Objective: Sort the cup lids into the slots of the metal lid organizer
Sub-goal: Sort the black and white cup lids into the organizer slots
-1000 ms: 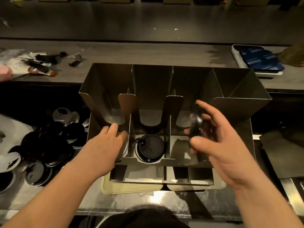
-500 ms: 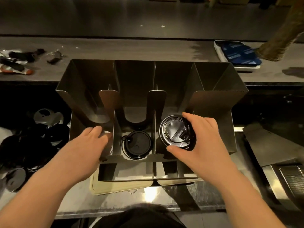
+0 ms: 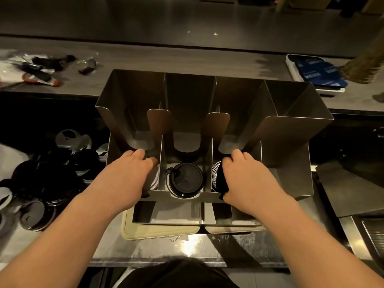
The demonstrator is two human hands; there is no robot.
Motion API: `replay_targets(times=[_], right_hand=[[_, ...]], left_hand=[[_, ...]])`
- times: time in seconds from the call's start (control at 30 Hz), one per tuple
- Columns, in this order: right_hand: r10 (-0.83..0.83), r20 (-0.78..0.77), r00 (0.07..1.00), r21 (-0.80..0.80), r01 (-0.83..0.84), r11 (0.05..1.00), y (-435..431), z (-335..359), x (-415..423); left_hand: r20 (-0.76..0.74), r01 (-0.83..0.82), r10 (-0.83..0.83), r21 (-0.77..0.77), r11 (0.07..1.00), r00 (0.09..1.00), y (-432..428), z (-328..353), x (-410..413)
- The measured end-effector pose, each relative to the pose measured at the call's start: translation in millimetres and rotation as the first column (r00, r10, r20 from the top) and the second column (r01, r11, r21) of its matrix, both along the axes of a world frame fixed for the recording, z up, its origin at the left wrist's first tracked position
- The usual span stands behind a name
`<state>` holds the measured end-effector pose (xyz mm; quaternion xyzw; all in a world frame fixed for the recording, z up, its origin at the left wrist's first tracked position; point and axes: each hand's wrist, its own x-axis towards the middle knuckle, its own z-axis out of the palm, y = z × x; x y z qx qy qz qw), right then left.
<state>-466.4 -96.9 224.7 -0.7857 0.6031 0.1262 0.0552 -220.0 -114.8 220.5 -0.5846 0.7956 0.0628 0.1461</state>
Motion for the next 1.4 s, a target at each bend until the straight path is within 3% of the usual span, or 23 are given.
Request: replay_targets(times=[0.1, 0.37, 0.47, 0.57, 0.73, 0.8, 0.87, 0.97, 1.03, 1.1, 1.13, 1.2, 1.3, 1.4], right_hand=[[-0.017, -0.061, 0.998, 0.004, 0.017, 1.000, -3, -6, 8], [-0.195, -0.013, 0.981, 0.137, 0.195, 0.971, -9, -14, 14], [-0.189, 0.004, 0.982, 0.151, 0.186, 0.971, -7, -9, 13], [-0.206, 0.086, 0.975, 0.107, 0.196, 0.975, -3, -2, 9], [-0.264, 0.340, 0.902, -0.111, 0.318, 0.942, 7, 28, 7], [-0.152, 0.517, 0.842, -0.263, 0.326, 0.908, 11, 46, 14], [0.024, 0.689, 0.725, -0.318, 0.271, 0.909, 16, 67, 36], [0.313, 0.800, 0.513, -0.356, -0.015, 0.935, 27, 85, 99], [0.346, 0.872, 0.347, -0.287, -0.211, 0.934, 33, 77, 146], [0.190, 0.941, 0.280, -0.080, -0.361, 0.929, 33, 53, 194], [0.068, 0.948, 0.312, 0.070, -0.412, 0.909, 30, 36, 218], [-0.077, 0.880, 0.469, 0.303, -0.428, 0.851, 22, -13, 260], [-0.177, 0.708, 0.683, 0.445, -0.238, 0.863, 1, -103, 305], [-0.283, 0.532, 0.798, 0.454, 0.013, 0.891, -23, -167, 335]], left_hand=[[-0.034, -0.005, 0.005, -0.011, 1.000, 0.999, 1, -1, 3], [-0.114, 0.028, -0.034, -0.059, 0.998, 0.993, 7, 5, 12], [-0.263, 0.009, -0.049, -0.150, 0.989, 0.963, 11, 16, 21], [-0.517, -0.123, -0.055, -0.303, 0.945, 0.854, 19, 26, 39], [-0.654, -0.272, -0.081, -0.420, 0.866, 0.752, 29, 25, 81], [-0.679, -0.341, -0.085, -0.468, 0.815, 0.729, 32, 24, 100], [-0.704, -0.440, -0.049, -0.494, 0.750, 0.708, 35, 23, 121], [-0.765, -0.587, 0.083, -0.414, 0.695, 0.638, 33, 17, 157], [-0.776, -0.629, 0.187, -0.317, 0.709, 0.602, 27, -3, 181], [-0.719, -0.619, 0.298, -0.229, 0.751, 0.628, 23, -30, 206], [-0.674, -0.603, 0.338, -0.200, 0.772, 0.657, 23, -45, 218], [-0.582, -0.599, 0.433, -0.120, 0.791, 0.688, 27, -72, 237], [-0.420, -0.630, 0.569, -0.011, 0.776, 0.708, 37, -106, 255], [-0.323, -0.571, 0.535, -0.021, 0.821, 0.781, 33, -133, 271]])
